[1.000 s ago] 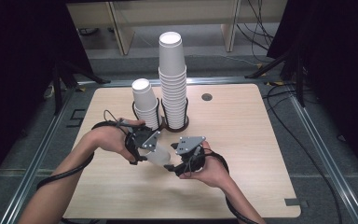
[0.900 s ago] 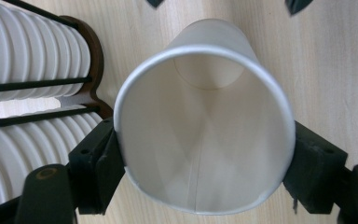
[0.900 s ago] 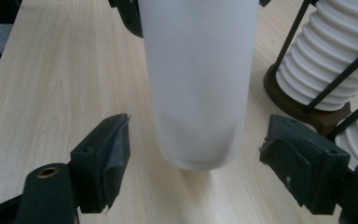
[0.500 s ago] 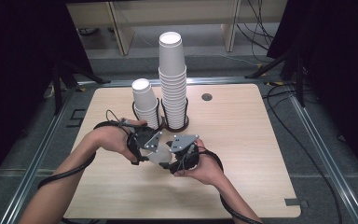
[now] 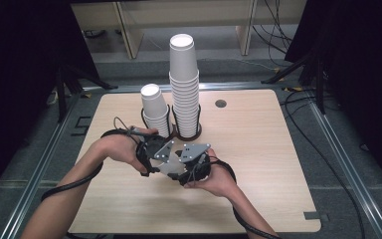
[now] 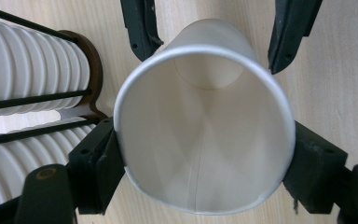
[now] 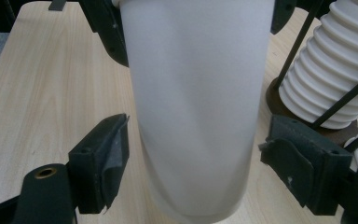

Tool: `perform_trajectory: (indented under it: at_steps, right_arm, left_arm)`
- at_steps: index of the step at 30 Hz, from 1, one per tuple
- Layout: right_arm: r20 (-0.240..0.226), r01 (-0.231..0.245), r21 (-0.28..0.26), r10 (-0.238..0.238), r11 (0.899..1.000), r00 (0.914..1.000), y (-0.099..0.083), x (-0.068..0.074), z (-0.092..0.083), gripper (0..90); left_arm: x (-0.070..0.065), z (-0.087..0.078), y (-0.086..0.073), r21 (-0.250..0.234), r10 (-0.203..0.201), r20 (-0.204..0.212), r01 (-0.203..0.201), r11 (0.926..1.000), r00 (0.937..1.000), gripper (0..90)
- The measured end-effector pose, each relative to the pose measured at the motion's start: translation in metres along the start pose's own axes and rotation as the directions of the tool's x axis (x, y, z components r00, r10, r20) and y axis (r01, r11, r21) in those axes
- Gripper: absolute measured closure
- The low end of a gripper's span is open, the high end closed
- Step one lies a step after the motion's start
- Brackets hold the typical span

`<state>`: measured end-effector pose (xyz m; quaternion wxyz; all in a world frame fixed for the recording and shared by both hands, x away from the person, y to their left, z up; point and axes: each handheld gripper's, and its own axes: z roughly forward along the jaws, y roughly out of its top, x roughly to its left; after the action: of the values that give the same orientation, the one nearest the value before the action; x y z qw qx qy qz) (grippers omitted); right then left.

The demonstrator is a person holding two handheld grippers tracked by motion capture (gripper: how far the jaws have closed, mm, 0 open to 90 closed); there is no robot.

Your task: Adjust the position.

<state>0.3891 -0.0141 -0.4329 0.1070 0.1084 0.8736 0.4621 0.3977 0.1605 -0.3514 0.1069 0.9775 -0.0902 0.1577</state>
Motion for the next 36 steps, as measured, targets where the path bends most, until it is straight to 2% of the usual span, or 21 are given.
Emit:
perform_trajectory:
  at_steps: [1, 2, 3, 7, 10, 15, 17, 19, 20, 21, 23, 24, 26, 28, 30, 32, 33, 36]
  right_arm:
    - [0.002, 0.054, -0.012, -0.054, 0.998, 0.9985, 0.0009, -0.0028, 0.0014, 22.8]
    - [0.000, 0.056, -0.010, -0.056, 0.998, 0.9984, 0.0010, -0.0027, 0.0018, 22.9]
    - [-0.001, 0.010, 0.001, -0.010, 1.000, 0.9999, 0.0003, 0.0005, 0.0017, 23.0]
    - [-0.002, 0.010, 0.003, -0.010, 1.000, 0.9999, 0.0001, 0.0002, 0.0024, 23.1]
    - [-0.003, 0.056, -0.004, -0.056, 0.998, 0.9984, 0.0004, -0.0025, 0.0040, 23.1]
    - [0.000, 0.061, -0.004, -0.061, 0.998, 0.9981, 0.0001, -0.0029, 0.0038, 22.9]
    - [-0.005, 0.020, 0.004, -0.020, 1.000, 0.9998, -0.0007, -0.0007, 0.0034, 22.9]
    - [-0.006, 0.025, -0.001, -0.025, 1.000, 0.9997, -0.0006, -0.0012, 0.0036, 22.9]
    - [-0.004, 0.007, 0.009, -0.007, 1.000, 1.0000, -0.0010, -0.0001, 0.0033, 23.1]
    - [-0.006, 0.039, -0.001, -0.039, 0.999, 0.9992, -0.0009, -0.0023, 0.0041, 23.3]
    - [-0.006, 0.039, 0.001, -0.039, 0.999, 0.9992, -0.0016, -0.0024, 0.0042, 24.6]
    - [0.000, 0.054, -0.003, -0.054, 0.999, 0.9985, -0.0018, -0.0033, 0.0042, 25.2]
    - [0.003, 0.048, -0.001, -0.048, 0.999, 0.9988, -0.0021, -0.0028, 0.0040, 26.5]
    - [-0.004, 0.011, 0.010, -0.011, 1.000, 0.9999, -0.0031, -0.0006, 0.0029, 27.1]
    - [-0.004, 0.013, 0.009, -0.013, 1.000, 0.9999, -0.0032, -0.0007, 0.0029, 27.2]
    - [-0.001, 0.028, 0.005, -0.028, 1.000, 0.9996, -0.0030, -0.0014, 0.0030, 27.4]
    - [0.005, 0.079, -0.008, -0.079, 0.997, 0.9969, -0.0024, -0.0040, 0.0036, 27.7]
    - [-0.002, 0.070, -0.006, -0.070, 0.998, 0.9975, -0.0028, -0.0023, 0.0037, 28.3]
  left_arm:
    - [0.0000, -0.0002, 0.0003, 0.000, 0.002, 0.000, -0.002, 1.0000, 1.0000, 22.6]
    - [-0.0001, -0.0004, 0.0006, -0.004, 0.002, -0.001, -0.002, 1.0000, 1.0000, 22.6]
    - [-0.0001, -0.0007, 0.0008, -0.004, 0.002, -0.001, -0.002, 1.0000, 1.0000, 22.6]
    - [-0.0002, -0.0021, 0.0021, -0.011, 0.002, 0.001, -0.002, 0.9999, 1.0000, 22.6]
    - [0.0001, -0.0024, 0.0027, -0.009, 0.008, 0.001, -0.008, 0.9999, 1.0000, 22.6]
    - [0.0005, -0.0030, 0.0036, -0.010, 0.011, -0.002, -0.011, 0.9999, 0.9999, 22.6]
    - [0.0006, -0.0035, 0.0048, -0.010, 0.013, 0.000, -0.013, 0.9999, 0.9999, 22.5]
    - [0.0007, -0.0036, 0.0052, -0.009, 0.016, -0.002, -0.016, 0.9998, 0.9999, 22.5]
    - [0.0008, -0.0036, 0.0058, -0.012, 0.015, -0.001, -0.015, 0.9998, 0.9999, 22.5]
    - [0.0006, -0.0036, 0.0060, -0.014, 0.016, -0.001, -0.016, 0.9998, 0.9999, 22.5]
    - [0.0005, -0.0042, 0.0068, -0.019, 0.018, 0.001, -0.018, 0.9997, 0.9998, 22.4]
    - [0.0005, -0.0042, 0.0068, -0.019, 0.018, 0.001, -0.018, 0.9997, 0.9998, 22.4]
    - [0.0002, -0.0045, 0.0073, -0.021, 0.016, 0.006, -0.016, 0.9997, 0.9998, 22.3]
    - [0.0001, -0.0045, 0.0075, -0.021, 0.018, 0.005, -0.018, 0.9996, 0.9998, 22.3]
    - [0.0001, -0.0044, 0.0073, -0.022, 0.015, 0.006, -0.015, 0.9996, 0.9999, 22.2]
    - [0.0003, -0.0044, 0.0071, -0.023, 0.014, 0.005, -0.014, 0.9996, 0.9999, 22.2]
    - [0.0004, -0.0044, 0.0070, -0.024, 0.014, 0.005, -0.014, 0.9996, 0.9999, 22.2]
    - [0.0003, -0.0043, 0.0070, -0.024, 0.014, 0.007, -0.014, 0.9996, 0.9999, 22.1]
